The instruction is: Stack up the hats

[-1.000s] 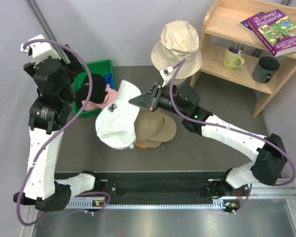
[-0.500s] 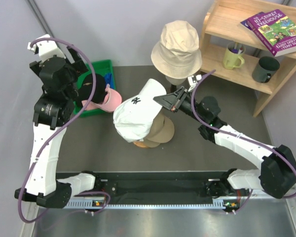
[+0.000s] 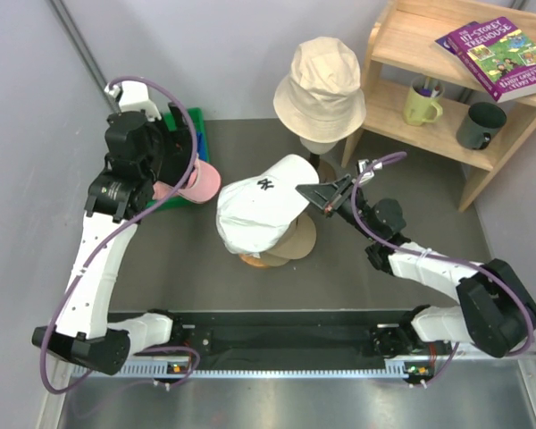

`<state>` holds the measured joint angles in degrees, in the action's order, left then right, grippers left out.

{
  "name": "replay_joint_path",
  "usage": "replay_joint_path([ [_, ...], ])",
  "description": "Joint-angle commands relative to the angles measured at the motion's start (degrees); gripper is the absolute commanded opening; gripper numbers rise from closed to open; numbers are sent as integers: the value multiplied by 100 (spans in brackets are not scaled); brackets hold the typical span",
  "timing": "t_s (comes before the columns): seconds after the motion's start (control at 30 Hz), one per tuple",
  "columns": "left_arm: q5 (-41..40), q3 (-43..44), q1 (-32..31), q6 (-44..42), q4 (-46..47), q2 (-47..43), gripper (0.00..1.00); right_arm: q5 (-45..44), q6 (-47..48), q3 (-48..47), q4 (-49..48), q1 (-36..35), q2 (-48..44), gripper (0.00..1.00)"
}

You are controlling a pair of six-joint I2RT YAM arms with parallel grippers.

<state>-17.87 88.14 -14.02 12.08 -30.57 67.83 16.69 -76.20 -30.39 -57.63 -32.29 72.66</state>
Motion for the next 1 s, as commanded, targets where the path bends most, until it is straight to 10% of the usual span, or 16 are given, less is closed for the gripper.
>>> replay_joint_path([
  [0.0, 652, -200, 13, 216, 315, -51, 99, -280, -17, 191, -618, 136, 142, 0],
  [0.47, 1707, -1658, 13, 1042, 534, -727, 99, -219, -887, 939, -2516, 399, 1592, 0],
  [0.97, 3184, -2766, -4, 1657, 1175, -1272, 95, -271, -475, 1396, -2412, 558, 1760, 0],
])
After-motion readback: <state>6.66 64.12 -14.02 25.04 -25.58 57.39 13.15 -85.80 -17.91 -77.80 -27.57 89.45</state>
